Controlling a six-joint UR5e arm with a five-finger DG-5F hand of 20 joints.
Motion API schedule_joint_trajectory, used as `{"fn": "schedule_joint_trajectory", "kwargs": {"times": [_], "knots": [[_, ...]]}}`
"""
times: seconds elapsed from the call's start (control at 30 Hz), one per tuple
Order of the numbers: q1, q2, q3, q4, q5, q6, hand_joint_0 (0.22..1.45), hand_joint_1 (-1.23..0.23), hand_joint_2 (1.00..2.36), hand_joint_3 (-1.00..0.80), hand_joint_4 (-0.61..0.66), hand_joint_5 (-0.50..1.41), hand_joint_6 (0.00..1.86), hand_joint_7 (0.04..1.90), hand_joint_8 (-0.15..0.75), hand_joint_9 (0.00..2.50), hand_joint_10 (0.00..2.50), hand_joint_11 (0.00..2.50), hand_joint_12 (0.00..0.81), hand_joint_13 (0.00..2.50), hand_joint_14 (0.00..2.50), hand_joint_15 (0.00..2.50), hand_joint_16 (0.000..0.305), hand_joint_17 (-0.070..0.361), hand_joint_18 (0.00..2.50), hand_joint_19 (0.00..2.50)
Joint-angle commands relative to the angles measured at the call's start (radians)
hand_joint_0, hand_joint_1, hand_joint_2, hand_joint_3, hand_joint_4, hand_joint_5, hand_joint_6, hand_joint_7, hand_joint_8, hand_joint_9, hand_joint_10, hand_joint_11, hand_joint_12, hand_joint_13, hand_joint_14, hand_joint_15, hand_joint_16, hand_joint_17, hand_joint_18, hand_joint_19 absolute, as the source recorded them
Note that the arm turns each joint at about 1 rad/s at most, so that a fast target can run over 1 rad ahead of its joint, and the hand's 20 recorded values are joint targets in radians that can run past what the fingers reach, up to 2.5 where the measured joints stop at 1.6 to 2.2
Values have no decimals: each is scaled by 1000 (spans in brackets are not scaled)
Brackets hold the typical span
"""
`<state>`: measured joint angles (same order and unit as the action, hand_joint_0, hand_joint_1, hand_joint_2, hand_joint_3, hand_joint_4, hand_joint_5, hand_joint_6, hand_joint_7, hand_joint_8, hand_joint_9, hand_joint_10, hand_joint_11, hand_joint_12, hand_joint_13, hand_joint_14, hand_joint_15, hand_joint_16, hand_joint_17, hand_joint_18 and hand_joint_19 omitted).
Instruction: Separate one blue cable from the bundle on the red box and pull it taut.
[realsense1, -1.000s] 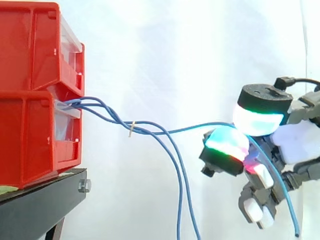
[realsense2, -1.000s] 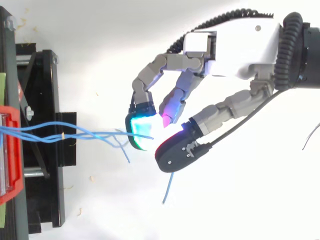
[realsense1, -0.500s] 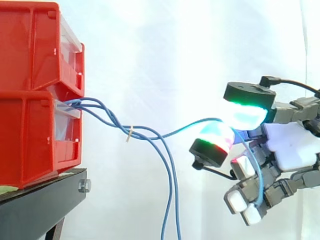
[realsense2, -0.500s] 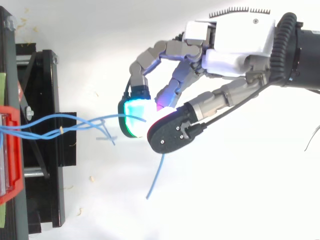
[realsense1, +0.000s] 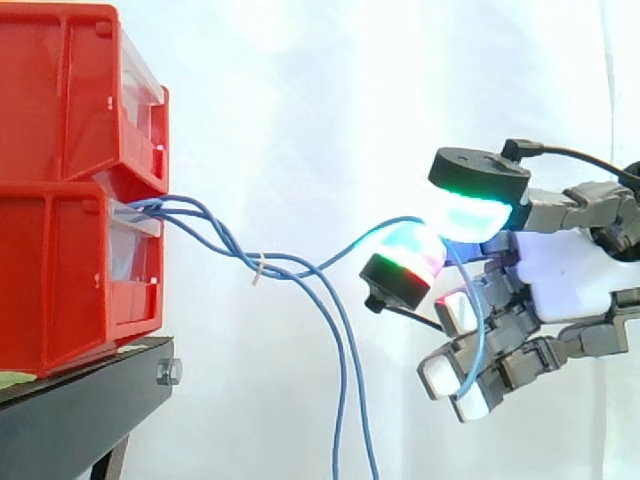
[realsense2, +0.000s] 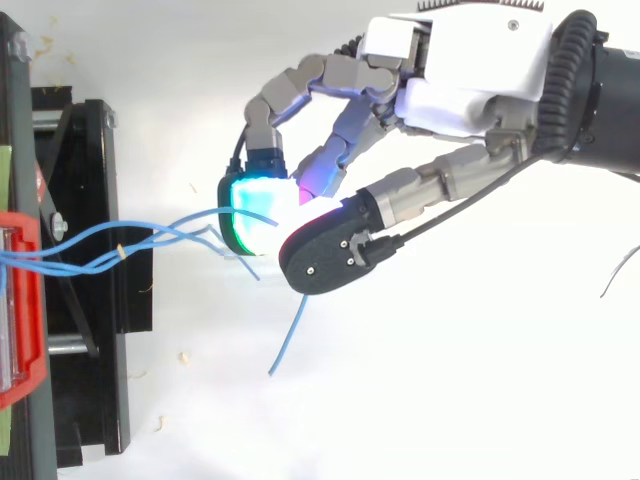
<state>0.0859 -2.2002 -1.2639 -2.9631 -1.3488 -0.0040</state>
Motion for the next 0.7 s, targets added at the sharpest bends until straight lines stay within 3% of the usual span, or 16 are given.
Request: {"fn": "schedule_joint_trajectory", "kwargs": {"times": [0.0,0.67], "knots": [[0,-1,0,10,0,-4,600,-849,1015,-121,-107,-23,898,1000,195,1117,14,374,341,829,19,449,51,114,661,495],[0,1,0,10,0,-4,602,-839,1016,-136,-109,-26,902,967,204,1144,15,404,338,849,20,473,49,111,667,511]]}}
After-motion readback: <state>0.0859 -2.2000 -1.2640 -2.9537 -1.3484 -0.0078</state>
